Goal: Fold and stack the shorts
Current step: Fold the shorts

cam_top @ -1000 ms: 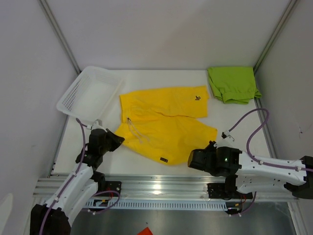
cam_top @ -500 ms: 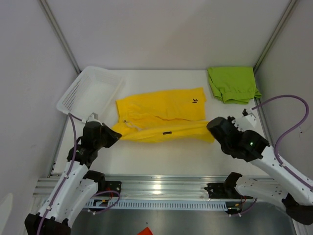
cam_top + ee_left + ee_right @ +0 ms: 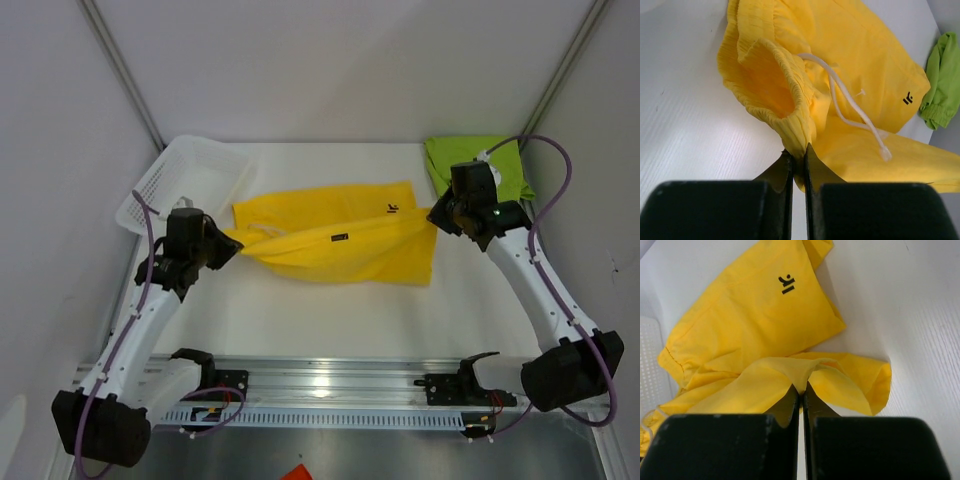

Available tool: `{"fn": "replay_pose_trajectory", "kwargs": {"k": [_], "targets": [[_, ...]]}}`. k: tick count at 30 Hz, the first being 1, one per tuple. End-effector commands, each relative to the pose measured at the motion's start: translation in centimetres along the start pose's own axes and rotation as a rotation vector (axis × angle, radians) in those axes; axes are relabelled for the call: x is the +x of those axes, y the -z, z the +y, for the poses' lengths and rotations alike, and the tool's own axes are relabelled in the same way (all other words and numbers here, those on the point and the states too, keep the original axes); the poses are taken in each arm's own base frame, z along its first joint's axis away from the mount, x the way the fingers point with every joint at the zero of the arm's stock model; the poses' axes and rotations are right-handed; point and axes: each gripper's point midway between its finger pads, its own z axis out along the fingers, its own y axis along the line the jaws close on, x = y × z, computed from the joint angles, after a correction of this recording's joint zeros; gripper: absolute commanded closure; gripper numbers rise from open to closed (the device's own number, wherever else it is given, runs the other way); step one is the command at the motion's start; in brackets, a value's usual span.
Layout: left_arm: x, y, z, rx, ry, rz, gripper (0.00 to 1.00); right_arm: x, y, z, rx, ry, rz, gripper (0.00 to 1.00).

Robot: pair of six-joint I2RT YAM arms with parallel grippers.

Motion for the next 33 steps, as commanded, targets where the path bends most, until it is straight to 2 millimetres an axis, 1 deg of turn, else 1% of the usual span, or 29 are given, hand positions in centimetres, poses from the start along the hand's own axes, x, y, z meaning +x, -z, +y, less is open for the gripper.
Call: {"fn": "replay_pose_trajectory", "kwargs": {"k": [1, 2, 3, 4, 5, 6, 7, 9, 10, 12, 13, 14, 17, 18, 20, 23, 24, 26, 27, 28, 30, 31, 33], "targets": [[-3.3, -0.5, -1.6, -0.008, -0.003, -0.077, 1.0, -4.0, -0.2, 3.1, -0.138, 0.056, -0.062, 1.0], [-3.4, -1.0, -1.6, -0.016, 0.0, -0.068, 1.0, -4.5, -0.6, 3.4, -0.151, 0.06, -0.069, 1.0], [-4.1, -1.2, -2.0, -0.015, 0.005, -0.071, 1.0, -4.8, -0.9, 3.9, -0.171, 0.065, -0.061, 1.0], [-3.9, -2.3, -1.7, -0.04, 0.009, -0.044, 1.0, -5.1, -2.0, 3.6, -0.156, 0.066, -0.055, 1.0], [-3.6, -2.7, -1.8, -0.034, 0.013, -0.014, 1.0, -5.6, -2.4, 3.6, -0.151, 0.064, -0.061, 1.0], [-4.3, -3.0, -2.1, -0.035, 0.021, -0.015, 1.0, -5.8, -2.4, 4.5, -0.192, 0.085, -0.051, 1.0], [-4.1, -3.8, -1.8, -0.057, 0.027, 0.012, 1.0, -6.0, -3.1, 4.4, -0.19, 0.09, -0.048, 1.0], [-4.7, -4.3, -2.1, -0.054, 0.035, 0.019, 1.0, -6.5, -3.6, 4.9, -0.208, 0.105, -0.058, 1.0], [-4.7, -5.0, -1.8, -0.07, 0.038, 0.031, 1.0, -7.0, -4.0, 5.3, -0.216, 0.112, -0.063, 1.0], [-5.3, -5.4, -1.7, -0.082, 0.043, 0.024, 1.0, -7.5, -4.7, 5.6, -0.214, 0.127, -0.065, 1.0], [-5.6, -5.8, -1.8, -0.087, 0.047, 0.025, 1.0, -8.3, -4.6, 6.1, -0.222, 0.128, -0.08, 1.0], [-6.0, -6.0, -1.7, -0.09, 0.052, 0.023, 1.0, -8.2, -5.7, 6.0, -0.217, 0.132, -0.056, 1.0], [-6.7, -6.6, -2.1, -0.09, 0.057, 0.027, 1.0, -9.2, -7.0, 6.6, -0.224, 0.138, -0.056, 1.0], [-6.6, -6.8, -2.1, -0.091, 0.058, 0.035, 1.0, -9.4, -7.0, 6.9, -0.234, 0.137, -0.056, 1.0], [-7.3, -6.9, -2.8, -0.086, 0.058, 0.029, 1.0, -10.1, -7.3, 7.5, -0.25, 0.141, -0.07, 1.0], [-7.9, -7.1, -3.2, -0.082, 0.06, 0.017, 1.0, -10.8, -7.6, 7.8, -0.249, 0.143, -0.079, 1.0], [-8.4, -7.3, -3.5, -0.077, 0.06, 0.009, 1.0, -11.1, -7.9, 8.1, -0.247, 0.145, -0.08, 1.0], [-8.7, -7.6, -3.5, -0.086, 0.064, 0.003, 1.0, -11.4, -8.5, 8.0, -0.234, 0.145, -0.08, 1.0], [-9.2, -8.0, -3.8, -0.085, 0.065, -0.002, 1.0, -11.6, -8.7, 8.1, -0.233, 0.144, -0.083, 1.0], [-9.2, -8.2, -3.8, -0.089, 0.068, -0.002, 1.0, -11.5, -9.5, 7.8, -0.22, 0.14, -0.073, 1.0], [-9.8, -8.7, -4.1, -0.091, 0.072, -0.011, 1.0, -11.7, -10.1, 7.8, -0.22, 0.132, -0.077, 1.0], [-9.9, -9.3, -3.9, -0.101, 0.074, -0.009, 1.0, -11.5, -11.0, 7.6, -0.209, 0.128, -0.065, 1.0], [-10.0, -10.0, -3.7, -0.118, 0.076, -0.005, 1.0, -11.4, -11.8, 7.4, -0.196, 0.129, -0.058, 1.0]]}}
